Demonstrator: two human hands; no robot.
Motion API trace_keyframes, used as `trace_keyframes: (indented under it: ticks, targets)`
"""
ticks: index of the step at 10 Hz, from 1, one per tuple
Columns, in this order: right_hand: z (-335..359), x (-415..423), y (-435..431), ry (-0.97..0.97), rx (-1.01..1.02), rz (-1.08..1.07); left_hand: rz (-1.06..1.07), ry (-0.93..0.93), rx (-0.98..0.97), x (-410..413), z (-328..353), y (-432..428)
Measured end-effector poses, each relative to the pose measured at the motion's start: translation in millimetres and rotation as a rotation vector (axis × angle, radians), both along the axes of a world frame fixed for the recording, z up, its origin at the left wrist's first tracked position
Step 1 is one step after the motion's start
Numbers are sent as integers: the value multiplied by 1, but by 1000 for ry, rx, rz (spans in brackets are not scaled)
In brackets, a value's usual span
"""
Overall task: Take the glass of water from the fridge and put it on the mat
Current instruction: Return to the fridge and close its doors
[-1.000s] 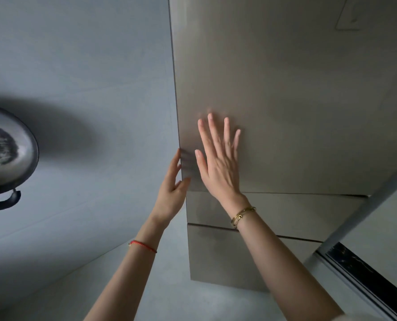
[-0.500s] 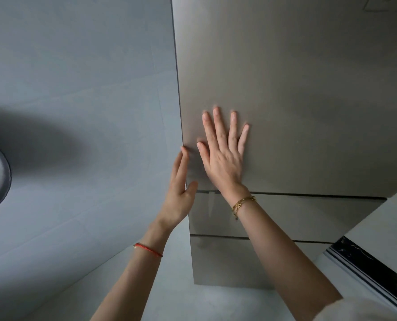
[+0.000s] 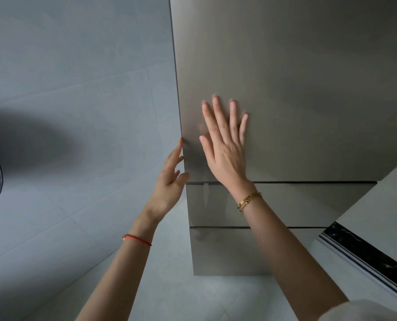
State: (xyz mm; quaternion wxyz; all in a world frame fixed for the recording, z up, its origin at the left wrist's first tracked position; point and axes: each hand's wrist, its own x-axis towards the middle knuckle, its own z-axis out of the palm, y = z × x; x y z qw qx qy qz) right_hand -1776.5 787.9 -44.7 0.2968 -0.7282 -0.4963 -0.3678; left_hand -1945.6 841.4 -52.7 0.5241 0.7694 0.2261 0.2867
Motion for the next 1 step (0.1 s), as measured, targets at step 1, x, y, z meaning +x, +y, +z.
trace_keyframes:
  ticks: [1]
  targets:
    - [8, -17, -18, 178, 131, 183, 52, -109, -88, -10, 1, -8]
